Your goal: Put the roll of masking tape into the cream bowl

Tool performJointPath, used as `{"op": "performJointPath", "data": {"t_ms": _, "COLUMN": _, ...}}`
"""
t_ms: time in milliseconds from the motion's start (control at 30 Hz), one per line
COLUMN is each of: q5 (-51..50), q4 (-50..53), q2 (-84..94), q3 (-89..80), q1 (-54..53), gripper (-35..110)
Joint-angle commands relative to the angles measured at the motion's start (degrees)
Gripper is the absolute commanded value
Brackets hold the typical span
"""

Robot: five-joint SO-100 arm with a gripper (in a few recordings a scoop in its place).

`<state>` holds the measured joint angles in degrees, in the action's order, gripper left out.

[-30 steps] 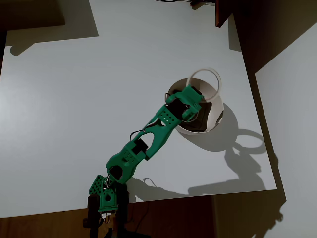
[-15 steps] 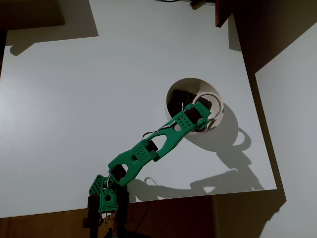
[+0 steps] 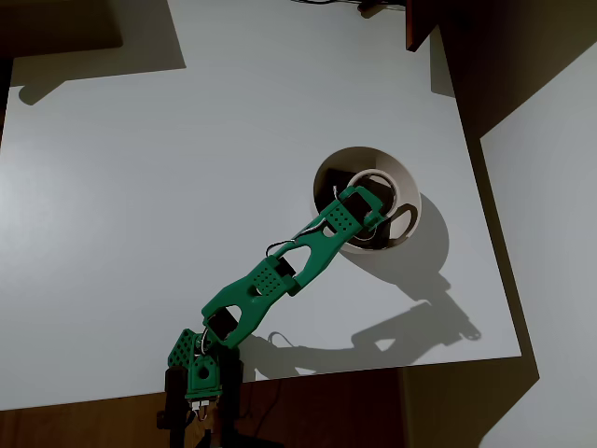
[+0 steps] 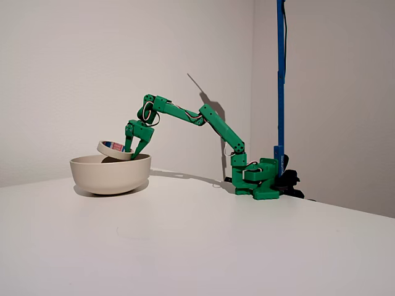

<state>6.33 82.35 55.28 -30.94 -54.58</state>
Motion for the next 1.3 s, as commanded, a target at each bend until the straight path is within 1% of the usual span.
{"op": "performJointPath", "data": {"t_ms": 0, "q5": 0.3, "q4": 1.2, "q2": 3.3, "q3": 3.9, "q1": 0.3, "gripper": 14}}
{"op": "performJointPath", "data": {"t_ms": 67, "q5": 0.0, "q4": 1.4, "q2": 3.3, "q3": 3.9, "q1": 0.5, "gripper": 23}}
{"op": "performJointPath", "data": {"t_ms": 133, "q5": -0.4, "q4": 1.1, "q2": 3.2, "q3": 3.9, "q1": 0.5, "gripper": 26}}
{"op": "performJointPath", "data": {"t_ms": 433, "q5": -2.5, "q4": -0.3, "q2": 3.5, "q3": 3.9, "q1": 0.1, "gripper": 18}}
{"op": "performJointPath", "data": {"t_ms": 467, "q5": -2.5, "q4": -0.5, "q2": 3.5, "q3": 3.9, "q1": 0.0, "gripper": 14}}
{"op": "performJointPath", "data": {"t_ms": 533, "q5": -3.0, "q4": -1.1, "q2": 3.9, "q3": 4.0, "q1": -0.2, "gripper": -3}}
{"op": "performJointPath", "data": {"t_ms": 567, "q5": -3.3, "q4": -1.4, "q2": 4.1, "q3": 4.0, "q1": -0.2, "gripper": -8}}
{"op": "performJointPath", "data": {"t_ms": 767, "q5": -5.7, "q4": -3.0, "q2": 6.7, "q3": 4.0, "q1": 0.3, "gripper": -8}}
{"op": "performJointPath", "data": {"t_ms": 967, "q5": -9.7, "q4": -4.2, "q2": 14.0, "q3": 4.0, "q1": 3.2, "gripper": -8}}
{"op": "performJointPath", "data": {"t_ms": 1267, "q5": -12.7, "q4": 5.0, "q2": 26.6, "q3": 4.0, "q1": 12.0, "gripper": -8}}
